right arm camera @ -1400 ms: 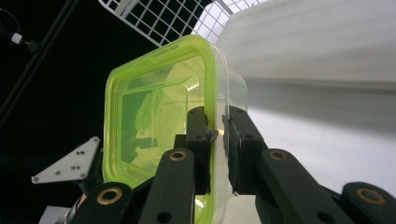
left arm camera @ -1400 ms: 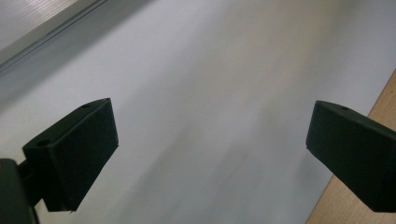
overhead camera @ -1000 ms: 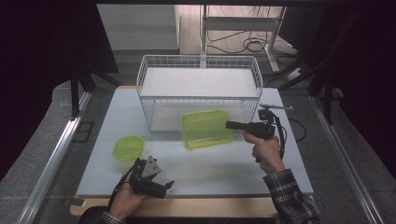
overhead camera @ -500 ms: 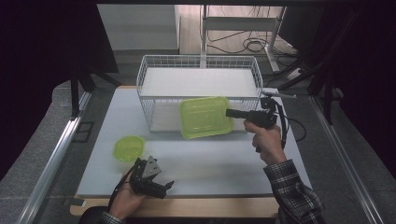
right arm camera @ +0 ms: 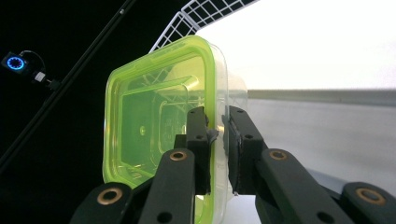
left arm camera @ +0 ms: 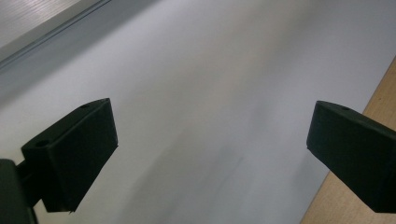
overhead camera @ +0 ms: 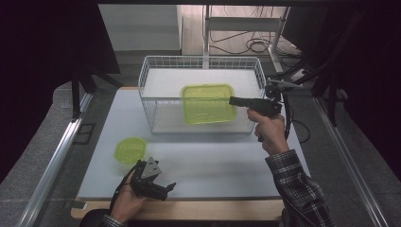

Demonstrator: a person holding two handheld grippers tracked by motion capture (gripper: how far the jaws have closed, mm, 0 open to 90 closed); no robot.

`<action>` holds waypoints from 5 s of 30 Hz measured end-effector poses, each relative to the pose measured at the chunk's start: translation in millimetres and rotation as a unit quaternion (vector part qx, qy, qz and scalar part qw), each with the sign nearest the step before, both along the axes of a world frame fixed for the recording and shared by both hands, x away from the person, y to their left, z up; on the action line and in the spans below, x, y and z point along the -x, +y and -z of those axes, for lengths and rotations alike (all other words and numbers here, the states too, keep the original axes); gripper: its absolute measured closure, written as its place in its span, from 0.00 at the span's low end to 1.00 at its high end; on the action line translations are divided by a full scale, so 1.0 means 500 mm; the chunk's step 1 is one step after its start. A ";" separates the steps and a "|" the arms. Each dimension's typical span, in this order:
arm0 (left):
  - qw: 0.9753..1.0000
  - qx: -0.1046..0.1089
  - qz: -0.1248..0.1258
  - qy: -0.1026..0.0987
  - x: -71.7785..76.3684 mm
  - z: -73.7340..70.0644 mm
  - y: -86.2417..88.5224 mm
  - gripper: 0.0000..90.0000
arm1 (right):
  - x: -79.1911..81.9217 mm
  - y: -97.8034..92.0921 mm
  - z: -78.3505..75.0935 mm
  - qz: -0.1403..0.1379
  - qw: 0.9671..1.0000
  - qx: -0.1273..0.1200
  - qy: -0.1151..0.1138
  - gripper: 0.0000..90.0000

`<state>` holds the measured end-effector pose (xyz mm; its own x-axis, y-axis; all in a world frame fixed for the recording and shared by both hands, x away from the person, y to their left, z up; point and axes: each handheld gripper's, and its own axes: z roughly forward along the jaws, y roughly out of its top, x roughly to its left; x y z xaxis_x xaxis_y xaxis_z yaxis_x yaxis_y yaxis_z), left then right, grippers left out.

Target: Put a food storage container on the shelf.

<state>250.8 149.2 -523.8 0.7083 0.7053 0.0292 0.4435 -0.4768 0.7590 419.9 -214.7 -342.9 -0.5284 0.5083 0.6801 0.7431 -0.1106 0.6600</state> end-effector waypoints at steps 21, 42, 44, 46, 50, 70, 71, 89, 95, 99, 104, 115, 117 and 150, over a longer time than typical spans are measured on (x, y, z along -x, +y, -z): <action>0.998 0.069 0.006 0.008 -0.004 -0.003 0.018 0.02 | -0.054 0.019 -0.051 0.038 0.999 0.019 -0.018 0.89; 0.999 0.046 0.004 -0.002 -0.003 0.000 0.015 0.00 | -0.118 0.049 -0.063 0.082 0.996 0.044 -0.017 0.89; 0.999 0.045 0.003 -0.002 -0.003 0.000 0.015 0.00 | -0.124 0.053 -0.060 0.086 0.995 0.055 -0.017 0.89; 0.999 0.044 0.001 0.000 -0.003 0.000 0.015 0.00 | -0.127 0.054 -0.059 0.090 0.994 0.061 -0.019 0.89; 0.999 0.040 0.001 -0.001 -0.002 0.000 0.015 0.00 | -0.132 0.053 -0.056 0.095 0.993 0.070 -0.019 0.89; 0.999 0.035 0.001 -0.001 -0.002 0.000 0.015 0.00 | -0.162 0.069 -0.053 0.104 0.984 0.140 -0.045 0.78; 0.999 0.035 0.001 -0.001 -0.002 0.000 0.016 0.00 | -0.163 0.071 -0.054 0.105 0.982 0.147 -0.047 0.78; 1.000 0.031 -0.001 -0.003 -0.001 -0.002 0.017 0.00 | -0.165 0.077 -0.059 0.099 0.976 0.179 -0.078 0.57; 0.999 0.039 -0.010 -0.003 -0.002 -0.004 0.020 0.01 | -0.155 0.070 -0.062 0.082 0.978 0.171 -0.086 0.47; 0.999 0.039 -0.009 0.002 -0.003 -0.004 0.020 0.01 | -0.146 0.067 -0.064 0.074 0.979 0.167 -0.091 0.42; 0.999 0.041 -0.012 0.004 -0.005 -0.003 0.021 0.02 | -0.129 0.069 -0.069 0.063 0.978 0.170 -0.105 0.35; 0.999 0.043 -0.022 0.004 -0.005 -0.006 0.026 0.03 | -0.086 0.089 -0.078 0.038 0.970 0.192 -0.145 0.23; 0.999 0.041 -0.023 0.009 -0.004 -0.007 0.025 0.04 | -0.073 0.095 -0.079 0.031 0.966 0.203 -0.155 0.21; 0.999 0.046 -0.001 0.024 -0.014 0.004 0.022 0.04 | 0.041 0.073 0.000 -0.025 0.946 0.258 -0.196 0.02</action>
<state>257.6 160.1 -525.8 0.7056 0.7051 -0.0704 0.4822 -0.4049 0.7769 399.4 -178.4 -343.0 -0.7202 0.6871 0.0955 0.4267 0.3302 0.8420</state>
